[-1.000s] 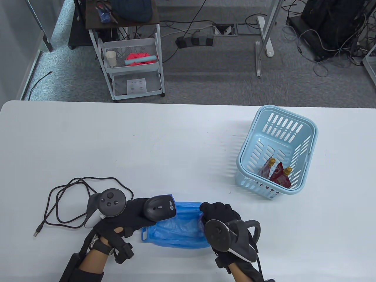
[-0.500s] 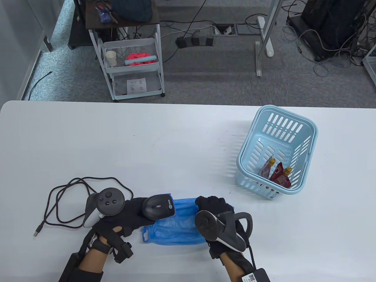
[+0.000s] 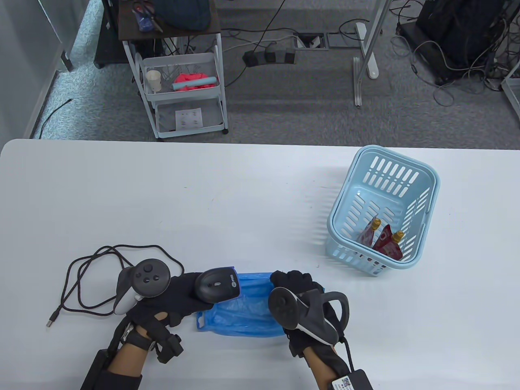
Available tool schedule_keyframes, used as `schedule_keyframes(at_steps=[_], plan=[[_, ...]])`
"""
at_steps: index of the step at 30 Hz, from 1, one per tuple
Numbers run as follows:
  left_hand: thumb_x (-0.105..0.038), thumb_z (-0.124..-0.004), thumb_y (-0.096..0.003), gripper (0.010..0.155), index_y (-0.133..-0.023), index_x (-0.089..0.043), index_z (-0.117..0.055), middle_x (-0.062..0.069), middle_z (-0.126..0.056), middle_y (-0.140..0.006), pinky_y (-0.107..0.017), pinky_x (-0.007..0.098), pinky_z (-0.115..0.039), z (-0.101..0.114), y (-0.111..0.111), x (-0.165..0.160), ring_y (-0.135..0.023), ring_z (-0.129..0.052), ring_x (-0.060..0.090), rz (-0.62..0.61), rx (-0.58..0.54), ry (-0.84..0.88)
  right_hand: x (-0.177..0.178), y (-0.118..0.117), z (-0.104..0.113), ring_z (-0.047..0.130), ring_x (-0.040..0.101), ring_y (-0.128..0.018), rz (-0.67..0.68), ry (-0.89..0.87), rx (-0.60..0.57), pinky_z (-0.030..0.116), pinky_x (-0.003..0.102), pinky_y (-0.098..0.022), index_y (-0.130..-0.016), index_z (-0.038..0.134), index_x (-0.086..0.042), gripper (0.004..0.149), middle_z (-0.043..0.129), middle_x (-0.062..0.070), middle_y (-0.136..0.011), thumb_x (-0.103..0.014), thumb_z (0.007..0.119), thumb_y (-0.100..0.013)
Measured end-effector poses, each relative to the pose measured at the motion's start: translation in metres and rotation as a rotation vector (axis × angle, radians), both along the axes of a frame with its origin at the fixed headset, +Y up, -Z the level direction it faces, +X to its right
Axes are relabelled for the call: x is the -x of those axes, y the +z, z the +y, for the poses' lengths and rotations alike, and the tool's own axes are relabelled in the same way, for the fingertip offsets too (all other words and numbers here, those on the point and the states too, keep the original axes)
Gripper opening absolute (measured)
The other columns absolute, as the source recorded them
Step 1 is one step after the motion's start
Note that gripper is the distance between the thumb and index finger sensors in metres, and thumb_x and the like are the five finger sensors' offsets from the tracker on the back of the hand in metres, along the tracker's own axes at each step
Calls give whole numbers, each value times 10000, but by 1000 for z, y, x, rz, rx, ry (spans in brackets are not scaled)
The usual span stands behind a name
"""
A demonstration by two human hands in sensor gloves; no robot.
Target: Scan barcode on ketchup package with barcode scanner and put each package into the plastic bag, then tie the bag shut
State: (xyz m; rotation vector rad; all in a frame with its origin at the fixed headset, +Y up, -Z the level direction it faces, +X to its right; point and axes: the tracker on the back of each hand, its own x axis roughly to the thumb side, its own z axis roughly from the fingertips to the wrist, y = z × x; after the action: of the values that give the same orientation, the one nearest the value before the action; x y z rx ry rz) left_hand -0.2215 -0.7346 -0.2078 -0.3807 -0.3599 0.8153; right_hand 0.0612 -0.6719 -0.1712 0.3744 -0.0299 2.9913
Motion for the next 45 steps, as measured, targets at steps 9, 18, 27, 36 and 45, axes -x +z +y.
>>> schedule_keyframes(at_steps=[9, 18, 27, 36, 45], plan=[[-477, -883, -440, 527, -918, -266, -815, -13, -856, -902, -601, 508, -773, -1, -1, 1, -712, -965, 298, 5, 10, 7, -3, -4, 6, 849, 383, -674, 8, -40, 52, 781, 469, -469, -969, 701, -120, 500, 805, 187, -870, -315, 783, -517], [-476, -883, -442, 526, -919, -264, -814, -12, -856, -902, -602, 509, -773, -1, -1, 2, -712, -964, 299, 7, 14, 17, -20, -8, 29, 811, 433, -736, -20, -137, 16, 757, 509, -513, -1007, 663, -113, 550, 759, 217, -933, -372, 750, -530], [-476, -884, -440, 529, -920, -265, -813, -13, -855, -903, -603, 510, -771, -2, -3, 5, -711, -964, 300, 19, 26, 18, -68, -29, 58, 782, 459, -772, -169, -180, -18, 737, 532, -538, -1026, 641, -105, 558, 726, 235, -967, -360, 736, -539], [-474, -884, -442, 527, -919, -263, -815, -12, -854, -904, -605, 510, -769, -3, -3, 8, -714, -961, 303, 34, 34, 3, -130, -57, 69, 723, 486, -835, -376, -299, 51, 703, 556, -569, -1048, 606, -110, 556, 639, 247, -1043, -320, 729, -548], [-474, -885, -441, 529, -920, -263, -815, -11, -854, -905, -606, 512, -767, -3, -4, 11, -715, -961, 304, 51, 39, -3, -151, -94, 52, 691, 496, -870, -530, -238, 165, 690, 558, -582, -1092, 542, -120, 599, 546, 250, -1107, -292, 734, -551]])
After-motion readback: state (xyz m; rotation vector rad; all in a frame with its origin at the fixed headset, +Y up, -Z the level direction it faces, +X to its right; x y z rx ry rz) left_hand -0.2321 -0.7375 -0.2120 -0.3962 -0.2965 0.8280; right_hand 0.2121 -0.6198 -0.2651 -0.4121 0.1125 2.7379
